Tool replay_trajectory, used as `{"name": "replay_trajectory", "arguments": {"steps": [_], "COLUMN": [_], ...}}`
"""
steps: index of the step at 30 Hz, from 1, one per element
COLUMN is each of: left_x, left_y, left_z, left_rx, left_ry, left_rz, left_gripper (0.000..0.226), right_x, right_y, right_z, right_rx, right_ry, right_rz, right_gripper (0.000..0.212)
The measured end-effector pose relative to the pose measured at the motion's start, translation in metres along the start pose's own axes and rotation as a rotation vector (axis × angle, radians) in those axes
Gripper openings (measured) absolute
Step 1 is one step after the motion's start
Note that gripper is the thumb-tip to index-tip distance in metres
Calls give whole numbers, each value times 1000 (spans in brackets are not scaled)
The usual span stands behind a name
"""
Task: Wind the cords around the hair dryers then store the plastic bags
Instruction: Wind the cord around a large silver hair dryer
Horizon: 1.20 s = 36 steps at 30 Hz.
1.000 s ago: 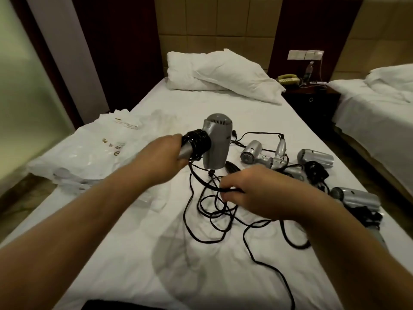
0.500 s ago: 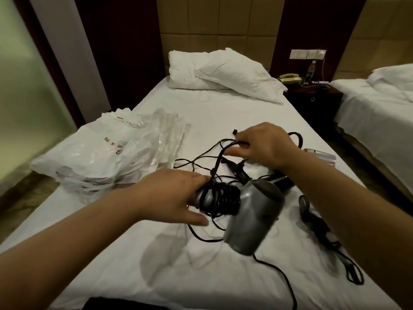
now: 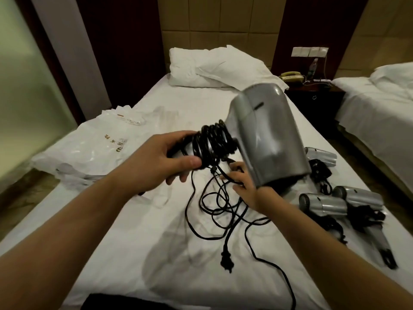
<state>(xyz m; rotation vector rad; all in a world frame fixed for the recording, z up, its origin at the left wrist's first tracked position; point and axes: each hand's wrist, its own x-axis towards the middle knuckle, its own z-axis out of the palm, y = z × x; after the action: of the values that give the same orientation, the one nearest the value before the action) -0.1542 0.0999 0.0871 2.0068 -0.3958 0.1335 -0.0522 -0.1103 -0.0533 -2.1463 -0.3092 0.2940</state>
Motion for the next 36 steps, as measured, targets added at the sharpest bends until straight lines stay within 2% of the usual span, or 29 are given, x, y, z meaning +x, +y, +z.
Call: {"name": "replay_trajectory", "arguments": {"steps": [2, 4, 6, 7, 9, 10, 11, 13, 16, 18, 19, 21, 23, 24, 27, 29, 31, 32, 36], "left_x": [3, 4, 4, 4, 2, 1, 1, 0, 0, 2, 3, 5, 10, 12, 17, 17, 17, 17, 16], "left_y": [-2, -4, -7, -7, -8, -9, -9, -9, -6, -1, 2, 9, 14, 16, 22, 22, 16, 12, -11], "left_z": [-3, -8, -13, -15, -19, -21, -23, -27, -28, -25, -23, -18, -9, -5, 2, -2, -11, -16, -23], "left_rx": [-1, 21, 19, 1, -33, -38, -39, -42, -29, -11, -20, -68, -105, -102, -66, 32, 183, 253, 543], "left_ry": [49, 109, 169, 194, 237, 258, 279, 319, 339, 316, 296, 233, 157, 131, 118, 144, 184, 205, 282], "left_rz": [-21, -47, -76, -90, -107, -110, -109, -107, -97, -82, -74, -48, -27, -28, -41, -56, -74, -86, -157], "left_gripper": [32, 26, 21, 20, 19, 18, 18, 17, 17, 17, 16, 13, 20, 25, 30, 19, 6, 7, 37], "right_x": [-21, -32, -45, -48, -50, -53, -56, -63, -60, -53, -48, -46, -48, -51, -61, -68, -72, -74, -78], "right_y": [-16, -12, -10, -1, 17, 27, 38, 52, 61, 51, 40, 2, -43, -64, -93, -96, -90, -86, -83], "right_z": [-4, -14, -23, -28, -33, -36, -38, -38, -31, -23, -20, -13, -3, 4, 29, 32, 25, 19, -6], "right_rx": [400, 598, 789, 867, 1031, 1052, 1056, 977, 421, -48, -136, 52, 276, 321, 415, 508, 459, 388, 29], "right_ry": [-57, -127, -200, -223, -205, -162, -139, -124, -216, -182, -117, -5, 33, -16, -304, -342, -267, -235, -113], "right_rz": [76, 51, 0, 4, 50, 99, 155, 292, 449, 397, 317, 128, -48, -98, -130, -93, -63, -48, -129], "right_gripper": [39, 45, 33, 34, 55, 58, 52, 25, 28, 28, 29, 32, 35, 37, 39, 30, 26, 27, 23]}}
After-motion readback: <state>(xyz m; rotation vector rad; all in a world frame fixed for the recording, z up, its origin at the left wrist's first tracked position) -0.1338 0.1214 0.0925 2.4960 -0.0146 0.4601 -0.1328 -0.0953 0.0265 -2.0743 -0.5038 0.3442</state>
